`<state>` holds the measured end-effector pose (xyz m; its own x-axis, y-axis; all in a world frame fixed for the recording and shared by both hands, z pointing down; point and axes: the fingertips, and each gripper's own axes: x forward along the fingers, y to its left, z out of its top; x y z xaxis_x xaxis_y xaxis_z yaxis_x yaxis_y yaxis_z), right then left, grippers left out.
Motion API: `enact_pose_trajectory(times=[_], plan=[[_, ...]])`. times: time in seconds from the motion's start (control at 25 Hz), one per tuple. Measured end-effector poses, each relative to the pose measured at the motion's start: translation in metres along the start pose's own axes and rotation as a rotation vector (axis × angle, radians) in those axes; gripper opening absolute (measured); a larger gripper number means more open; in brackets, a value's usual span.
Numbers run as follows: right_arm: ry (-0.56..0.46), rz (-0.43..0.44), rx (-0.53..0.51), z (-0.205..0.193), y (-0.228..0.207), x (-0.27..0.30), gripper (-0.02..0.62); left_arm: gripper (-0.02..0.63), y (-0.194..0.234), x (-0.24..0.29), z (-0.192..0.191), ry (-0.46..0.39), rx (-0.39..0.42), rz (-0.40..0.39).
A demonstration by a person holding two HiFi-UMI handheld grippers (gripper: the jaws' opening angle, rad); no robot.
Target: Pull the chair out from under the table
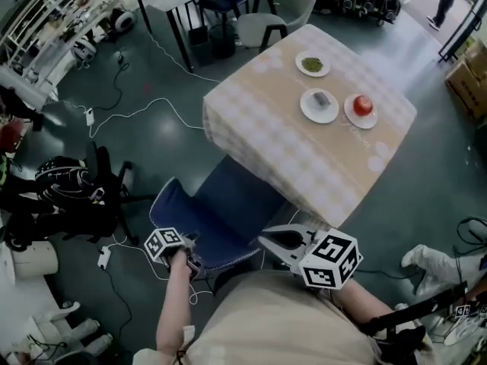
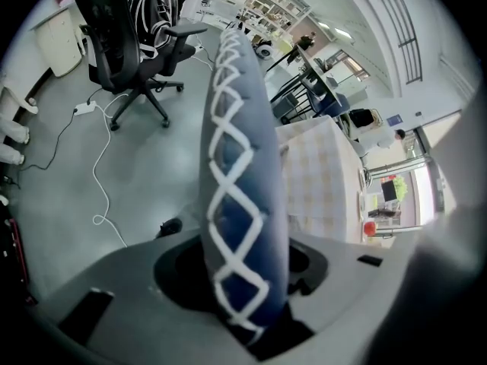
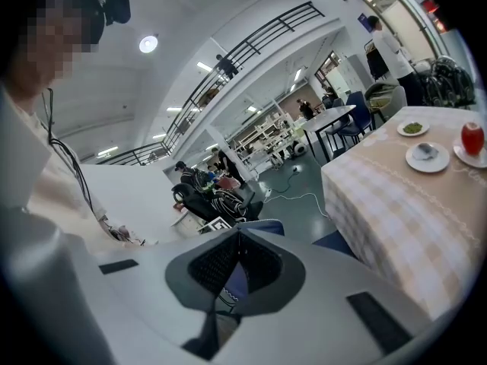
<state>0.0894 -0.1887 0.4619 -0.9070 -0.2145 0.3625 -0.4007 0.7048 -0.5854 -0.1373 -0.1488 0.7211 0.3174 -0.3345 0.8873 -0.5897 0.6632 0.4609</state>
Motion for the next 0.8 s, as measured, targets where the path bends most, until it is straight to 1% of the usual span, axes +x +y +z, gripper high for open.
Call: enact_pose_trajectory(times=[0.08,0.2,0.52,0.68,0.8], plan=[[0.010,0.014,-0.004,-0.002,0.001,0.008,0.009,0.163,0.007,-0.003,0.009,-0.007,-0.002,0.006],[0.023,0.030,-0.011,-0.002,0.005,0.010,0.009,0.160,0.008,-0.006,0.018,-0.014,0.021,0.019],[0.040,0.049,-0.018,-0.007,0.013,0.017,0.009,0.152,0.016,-0.008,0.010,-0.019,0.026,0.024],[0.047,0.067,-0.021,-0.013,0.018,0.015,0.011,0.138,0.017,-0.012,0.009,-0.044,0.027,0.031],[0.052,0.083,0.002,-0.023,0.017,0.010,0.009,0.124,0.017,-0.015,0.009,-0.064,0.040,0.053]])
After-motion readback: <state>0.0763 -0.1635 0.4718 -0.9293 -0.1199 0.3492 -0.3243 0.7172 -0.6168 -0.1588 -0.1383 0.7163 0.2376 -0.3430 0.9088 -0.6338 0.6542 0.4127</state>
